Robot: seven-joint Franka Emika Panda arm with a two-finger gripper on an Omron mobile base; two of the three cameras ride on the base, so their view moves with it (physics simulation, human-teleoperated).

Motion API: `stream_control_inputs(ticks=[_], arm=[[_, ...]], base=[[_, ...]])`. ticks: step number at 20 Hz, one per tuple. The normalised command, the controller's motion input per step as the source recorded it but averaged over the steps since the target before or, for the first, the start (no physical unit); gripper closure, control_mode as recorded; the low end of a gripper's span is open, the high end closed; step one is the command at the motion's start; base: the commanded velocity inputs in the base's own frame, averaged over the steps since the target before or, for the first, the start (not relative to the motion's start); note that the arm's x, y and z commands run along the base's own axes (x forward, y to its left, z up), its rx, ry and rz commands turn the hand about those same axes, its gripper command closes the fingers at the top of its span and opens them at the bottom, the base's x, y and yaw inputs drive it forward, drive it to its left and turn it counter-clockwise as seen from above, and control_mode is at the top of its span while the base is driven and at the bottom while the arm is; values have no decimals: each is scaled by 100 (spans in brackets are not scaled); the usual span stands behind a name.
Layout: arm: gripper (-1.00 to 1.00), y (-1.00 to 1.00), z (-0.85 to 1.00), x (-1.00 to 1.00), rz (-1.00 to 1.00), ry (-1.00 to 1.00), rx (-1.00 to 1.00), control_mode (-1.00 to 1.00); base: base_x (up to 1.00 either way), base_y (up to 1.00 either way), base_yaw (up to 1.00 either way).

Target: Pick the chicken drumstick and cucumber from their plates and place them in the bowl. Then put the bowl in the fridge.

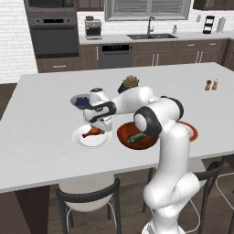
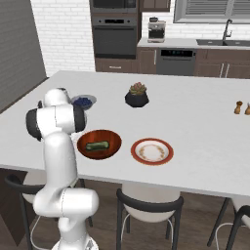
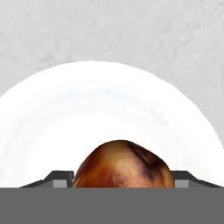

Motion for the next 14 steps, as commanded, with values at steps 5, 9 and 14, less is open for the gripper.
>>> stream_control_inputs(ticks=[5, 9, 14], arm=[[100, -68, 81, -78, 0, -5, 6, -100], [100, -100, 57, -68, 0, -2, 7, -100], [100, -100, 17, -28, -1, 0, 3, -100]], base=[[0, 0, 0], [0, 0, 0], [0, 0, 0]])
